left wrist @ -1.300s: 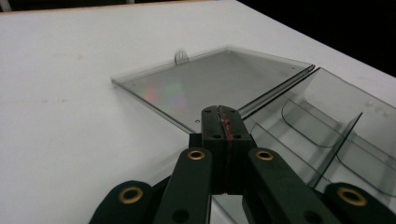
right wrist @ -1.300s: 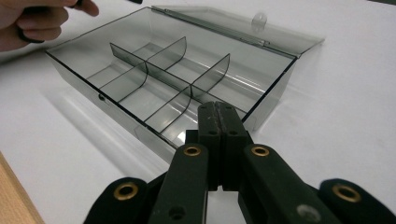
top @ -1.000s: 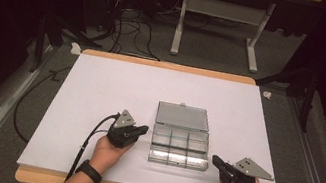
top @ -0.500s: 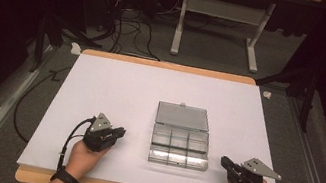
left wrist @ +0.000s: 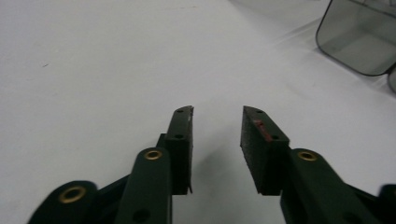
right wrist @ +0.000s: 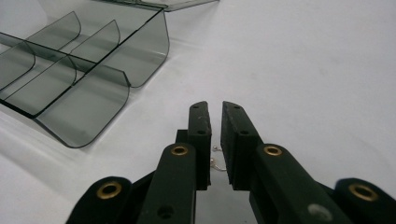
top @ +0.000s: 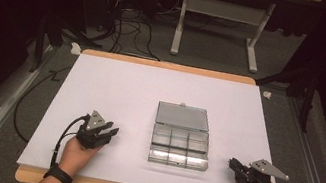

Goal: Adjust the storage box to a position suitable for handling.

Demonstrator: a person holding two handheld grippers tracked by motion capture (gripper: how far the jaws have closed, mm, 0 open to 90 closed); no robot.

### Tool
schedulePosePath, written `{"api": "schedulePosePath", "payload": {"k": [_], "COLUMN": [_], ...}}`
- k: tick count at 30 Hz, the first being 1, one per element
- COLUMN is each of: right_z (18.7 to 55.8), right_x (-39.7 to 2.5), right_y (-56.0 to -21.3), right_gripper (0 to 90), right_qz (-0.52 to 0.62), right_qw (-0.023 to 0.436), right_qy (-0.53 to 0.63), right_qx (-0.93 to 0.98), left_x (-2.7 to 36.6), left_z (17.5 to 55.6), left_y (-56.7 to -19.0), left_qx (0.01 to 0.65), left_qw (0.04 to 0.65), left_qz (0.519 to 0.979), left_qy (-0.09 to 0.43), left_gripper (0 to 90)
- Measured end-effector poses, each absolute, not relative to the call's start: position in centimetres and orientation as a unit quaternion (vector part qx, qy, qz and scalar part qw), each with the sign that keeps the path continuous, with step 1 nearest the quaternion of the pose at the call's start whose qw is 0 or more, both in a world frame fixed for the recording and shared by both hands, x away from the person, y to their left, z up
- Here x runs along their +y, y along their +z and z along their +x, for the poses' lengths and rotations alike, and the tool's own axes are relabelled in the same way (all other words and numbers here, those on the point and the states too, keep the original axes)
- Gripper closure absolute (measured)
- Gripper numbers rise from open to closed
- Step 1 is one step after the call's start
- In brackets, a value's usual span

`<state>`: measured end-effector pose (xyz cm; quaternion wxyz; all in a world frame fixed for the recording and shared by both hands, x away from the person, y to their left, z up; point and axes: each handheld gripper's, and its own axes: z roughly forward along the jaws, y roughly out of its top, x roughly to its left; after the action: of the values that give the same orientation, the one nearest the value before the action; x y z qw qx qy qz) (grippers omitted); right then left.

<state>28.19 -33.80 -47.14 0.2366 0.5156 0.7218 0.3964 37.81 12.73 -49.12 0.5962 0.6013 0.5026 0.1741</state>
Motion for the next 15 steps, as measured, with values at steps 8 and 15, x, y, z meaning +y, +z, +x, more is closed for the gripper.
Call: {"api": "schedulePosePath", "payload": {"k": [8, 15], "right_z": [28.45, 29.03], "right_x": [-33.64, -33.39], "right_y": [-47.36, -46.87], "right_gripper": [76.9, 72.7], "right_qz": [0.528, 0.542], "right_qw": [0.23, 0.217], "right_qy": [0.378, 0.342], "right_qx": [0.725, 0.737], "left_x": [13.06, 12.81], "left_z": [37.72, 37.77], "left_y": [-49.04, -49.22], "left_qx": [0.507, 0.506], "left_qw": [0.61, 0.598], "left_qz": [0.586, 0.602], "left_qy": [0.165, 0.156], "left_gripper": [43.6, 41.5]}}
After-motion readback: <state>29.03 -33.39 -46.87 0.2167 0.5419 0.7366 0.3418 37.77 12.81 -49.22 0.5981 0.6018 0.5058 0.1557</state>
